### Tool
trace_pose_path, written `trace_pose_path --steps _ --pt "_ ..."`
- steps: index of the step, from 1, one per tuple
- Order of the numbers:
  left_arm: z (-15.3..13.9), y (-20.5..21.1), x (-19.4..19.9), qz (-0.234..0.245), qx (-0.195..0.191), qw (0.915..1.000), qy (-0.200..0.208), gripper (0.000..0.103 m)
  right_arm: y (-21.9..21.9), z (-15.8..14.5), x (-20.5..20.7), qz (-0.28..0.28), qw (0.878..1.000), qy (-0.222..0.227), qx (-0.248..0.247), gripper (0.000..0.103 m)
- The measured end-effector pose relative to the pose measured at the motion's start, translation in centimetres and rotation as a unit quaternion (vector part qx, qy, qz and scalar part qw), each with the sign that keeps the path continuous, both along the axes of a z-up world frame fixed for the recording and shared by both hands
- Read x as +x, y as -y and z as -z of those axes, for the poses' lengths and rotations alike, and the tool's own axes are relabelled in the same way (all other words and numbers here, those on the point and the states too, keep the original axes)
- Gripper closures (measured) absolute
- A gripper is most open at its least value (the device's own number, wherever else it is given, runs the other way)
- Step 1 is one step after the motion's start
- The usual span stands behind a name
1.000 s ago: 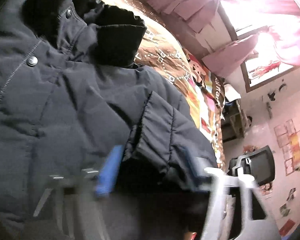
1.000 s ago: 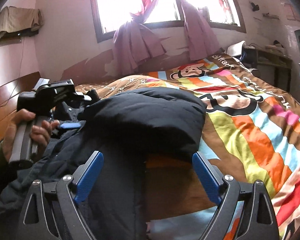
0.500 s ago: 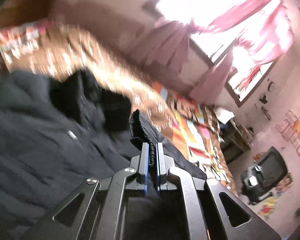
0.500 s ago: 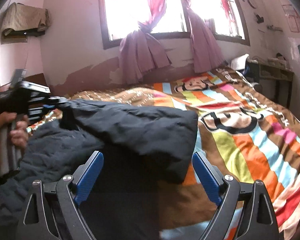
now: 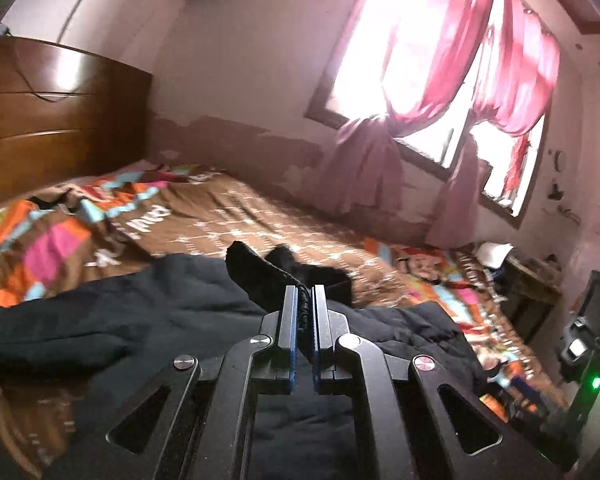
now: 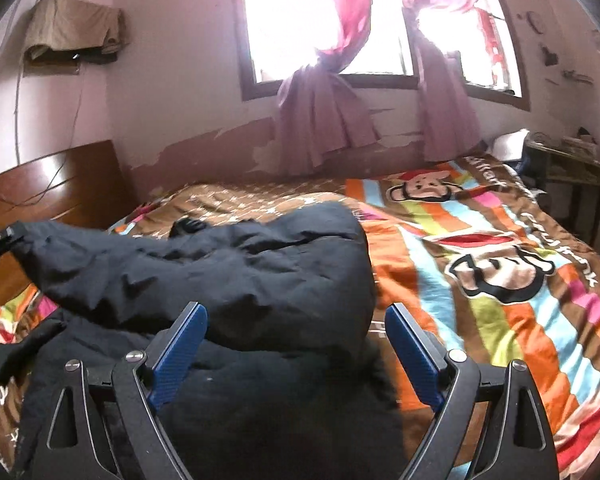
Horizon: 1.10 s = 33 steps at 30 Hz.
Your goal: Fold large clothes
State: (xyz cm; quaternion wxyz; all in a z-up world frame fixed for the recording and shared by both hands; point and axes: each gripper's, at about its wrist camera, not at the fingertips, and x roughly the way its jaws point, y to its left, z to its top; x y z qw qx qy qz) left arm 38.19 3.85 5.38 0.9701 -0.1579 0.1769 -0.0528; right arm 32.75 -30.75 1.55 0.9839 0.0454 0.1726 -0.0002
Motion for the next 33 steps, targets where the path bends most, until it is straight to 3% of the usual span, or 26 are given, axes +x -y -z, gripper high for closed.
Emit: trace_pose_path --steps 5,10,17,21,23,25,29,33 --pt "3.7 -2.7 -1.0 -0.027 0.014 0.9983 -0.049 0.100 -2.4 1.4 3.5 -0.034 0.998 -0.045 -0.001 0.013" --pt "8.1 -2.7 -0.3 -0.028 0.041 0.9935 -0.103 0.100 -5.1 4.7 8.0 -0.069 0.992 -0.105 -0.003 0.013" --pt "12.5 -3.1 1.0 -0.029 0.068 0.9858 -0.151 0.099 -9.4 9.8 11.7 -0.085 0.978 -0.168 -0.090 0.013" --pt "13.9 -4.1 1.1 -0.030 0.059 0.9835 -0.168 0.098 -10.9 11.4 12.3 -0.072 0.970 -0.177 -0.150 0.010" --pt "14.2 -4.9 0.6 -0.028 0.036 0.9846 -0.168 0.096 -11.3 11.9 12.4 -0.068 0.967 -0.176 -0.171 0.010" --pt "14.1 -5.7 0.3 -0.023 0.017 0.9840 -0.176 0.092 -11.4 12.1 12.5 -0.064 0.967 -0.174 -0.177 0.009" --pt "14.2 -7.7 -1.2 -0.044 -0.014 0.9797 -0.195 0.056 -11.3 12.2 12.5 -0.055 0.967 -0.170 -0.179 0.004" --pt "13.9 -10.7 -3.4 -0.062 -0.062 0.9767 -0.196 0.046 -11.9 11.5 12.2 -0.040 0.965 -0.178 -0.187 0.002"
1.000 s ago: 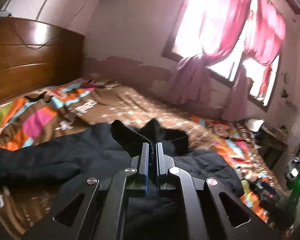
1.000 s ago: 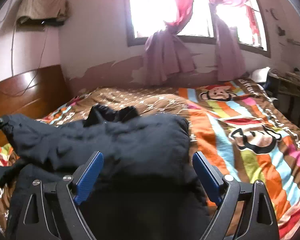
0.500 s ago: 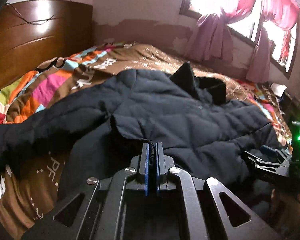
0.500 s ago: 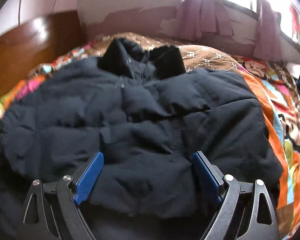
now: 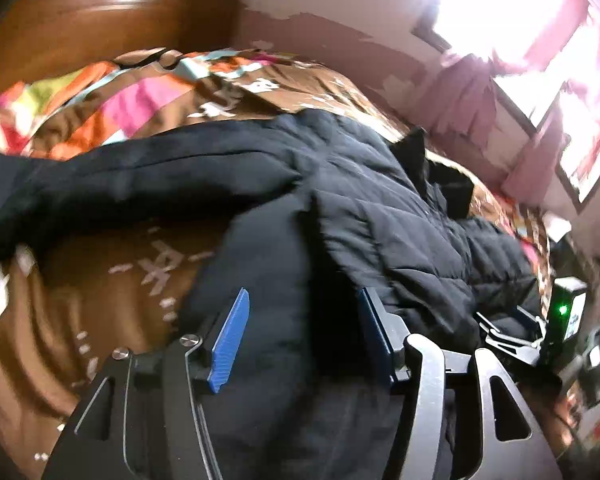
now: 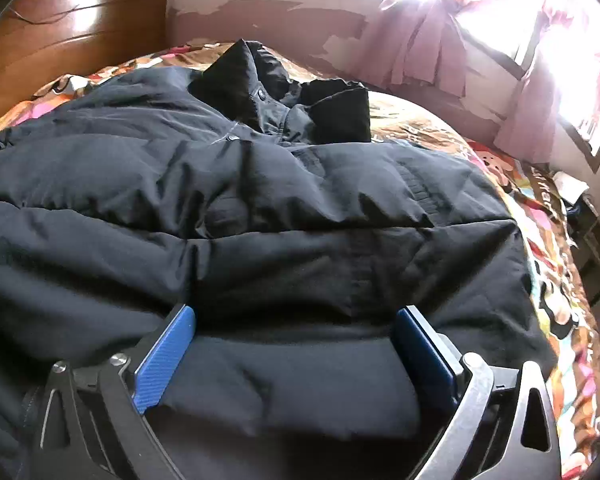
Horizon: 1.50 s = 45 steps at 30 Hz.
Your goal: Fold large clothes
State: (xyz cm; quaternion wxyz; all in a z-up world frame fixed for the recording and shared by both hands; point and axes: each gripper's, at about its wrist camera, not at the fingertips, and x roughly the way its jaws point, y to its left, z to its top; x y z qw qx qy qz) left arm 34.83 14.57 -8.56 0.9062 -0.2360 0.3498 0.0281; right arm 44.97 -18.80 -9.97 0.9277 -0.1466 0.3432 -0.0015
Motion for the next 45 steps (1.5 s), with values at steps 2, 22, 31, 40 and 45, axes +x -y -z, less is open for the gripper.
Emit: trace_pose_path --steps 2,22,31,40,45 --pt "0.0 -1.9 -1.1 -0.025 -0.012 0.9996 -0.005 0.039 -0.7 -0.9 -0.6 0.003 1.000 0.005 0.010 0.002" --pt "2.9 -24.1 -7.2 -0.304 -0.010 0.9525 0.007 0.035 -21.1 -4.9 -0.5 -0.107 0.991 0.070 0.047 0.002" --pt "3.9 -24.1 -5.5 -0.293 0.052 0.9548 0.008 0.040 -22.6 -1.7 2.1 -0.073 0.996 0.037 0.035 0.002" --pt "4.4 -25.9 -6.7 -0.330 0.013 0.9438 0.014 0.095 -22.6 0.3 2.0 -0.074 0.995 0.051 0.034 0.000" --pt "2.3 -23.9 -6.9 -0.315 0.072 0.9448 0.052 0.099 -22.4 -0.1 2.2 -0.082 0.995 0.038 0.049 0.000"
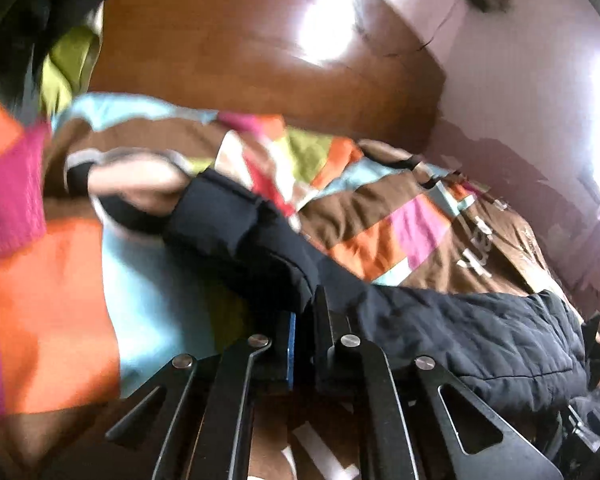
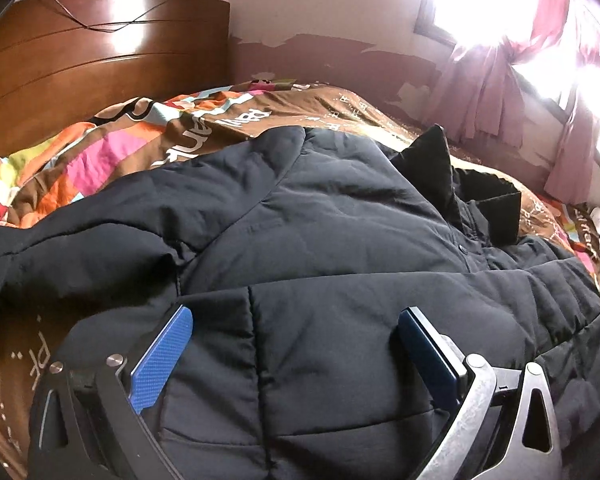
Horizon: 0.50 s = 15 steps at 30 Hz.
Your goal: Fold large clothes
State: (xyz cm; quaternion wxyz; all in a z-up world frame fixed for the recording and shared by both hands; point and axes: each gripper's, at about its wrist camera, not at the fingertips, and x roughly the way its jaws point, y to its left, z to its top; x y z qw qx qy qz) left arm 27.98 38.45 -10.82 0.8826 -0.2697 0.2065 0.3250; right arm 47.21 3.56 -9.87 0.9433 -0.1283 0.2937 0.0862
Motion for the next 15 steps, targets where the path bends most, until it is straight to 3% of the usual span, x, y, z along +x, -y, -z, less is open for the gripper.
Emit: trace_pose_path --steps 3,7,11,15 --pt "-1.8 1.5 -0.3 0.015 0.042 0.9989 0.017 0.100 0.5 -1.1 -0.6 -0.011 1.000 -0.010 0.021 0.000" --pt "-4.8 4.0 -0.6 0.051 0.094 0.9932 0.046 0.100 1.8 -2.9 -2.9 -0.029 0.998 0.016 0.048 0.000" --pt "-8.7 8.5 -0.7 0.105 0.150 0.9799 0.078 0.100 4.4 -4.8 -4.9 -0.028 0.997 0.022 0.066 0.000" --pt "-12.4 12.9 -0.2 0.181 0.172 0.9617 0.113 0.100 7.5 -6.3 -6.2 -0.020 0.997 0.028 0.074 0.000"
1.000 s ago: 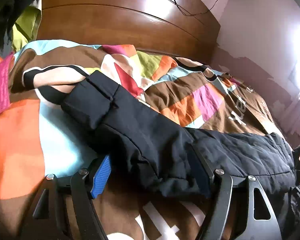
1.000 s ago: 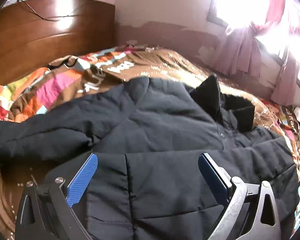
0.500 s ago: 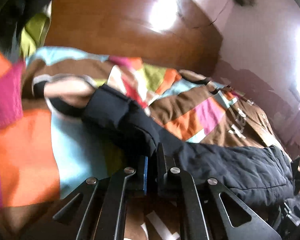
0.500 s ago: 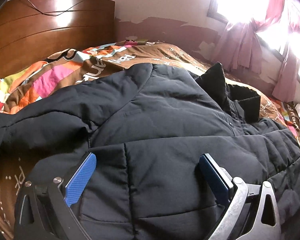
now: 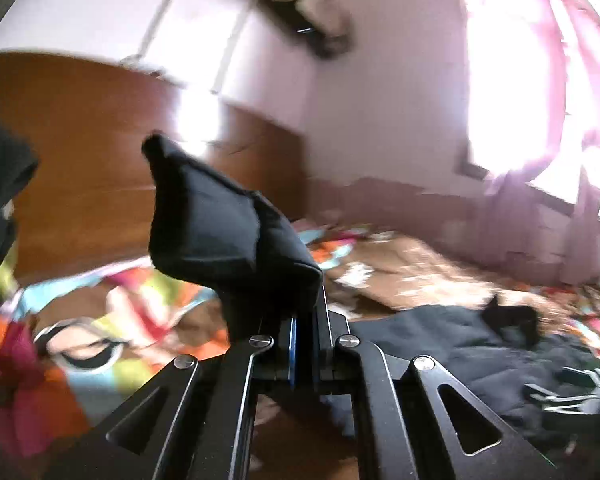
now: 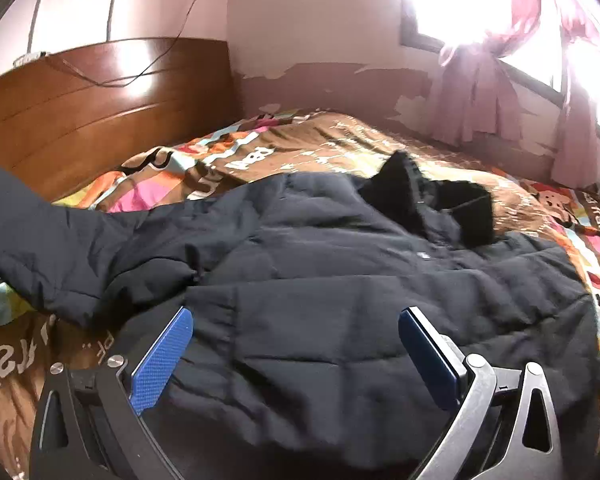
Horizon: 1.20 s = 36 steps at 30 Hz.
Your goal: Fold large clothes
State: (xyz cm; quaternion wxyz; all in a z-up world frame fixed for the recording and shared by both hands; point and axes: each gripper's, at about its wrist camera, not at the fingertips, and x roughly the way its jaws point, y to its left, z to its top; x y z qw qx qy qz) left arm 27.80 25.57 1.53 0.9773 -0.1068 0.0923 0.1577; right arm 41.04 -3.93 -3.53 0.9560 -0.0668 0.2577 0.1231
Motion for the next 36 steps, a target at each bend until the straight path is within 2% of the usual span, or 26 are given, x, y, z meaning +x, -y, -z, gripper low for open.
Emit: trace_pose_path --steps 3,6,10,13,17,24,28,32,34,36 --pt "-2.4 3.3 1.4 0.073 0.006 0.9973 0.003 0.100 2.7 -0.9 -0.9 0.009 1.000 -0.002 0.014 0.000" --pt "-4.1 7.3 2.6 0.131 0.031 0.9909 -0.002 0.100 6.0 -1.7 -1.8 0.019 0.999 -0.003 0.039 0.000" --pt "-4.3 12.5 4.5 0.190 0.055 0.9798 -0.030 0.100 10.4 -2.2 -2.5 0.045 0.997 -0.007 0.068 0.000" --pt "-3.2 16.4 6.6 0.208 0.076 0.9726 -0.071 0.100 13.8 -2.1 -2.9 0.063 0.993 -0.009 0.097 0.000" --pt "-0.4 21.3 8.6 0.245 0.095 0.9579 -0.115 0.100 18.6 -1.5 -3.0 0.076 0.985 -0.018 0.153 0.000" --pt "5.0 27.3 8.9 0.296 0.137 0.9289 -0.175 0.100 22.9 -0.2 -3.0 0.028 0.967 -0.043 0.250 0.000" --pt "7.8 29.2 9.5 0.317 0.149 0.9132 -0.209 0.100 24.2 0.9 -2.5 -0.005 0.949 -0.065 0.309 0.000" --pt "10.2 30.8 9.8 0.336 0.172 0.8957 -0.235 0.100 24.4 3.0 -1.5 -0.025 0.926 -0.111 0.359 0.000" --pt "10.7 31.3 9.9 0.339 0.183 0.8912 -0.240 0.100 24.4 4.0 -0.9 -0.026 0.918 -0.131 0.373 0.001" --pt "11.0 31.5 10.1 0.346 0.185 0.8868 -0.245 0.100 24.2 4.7 -0.5 -0.026 0.913 -0.144 0.381 0.013"
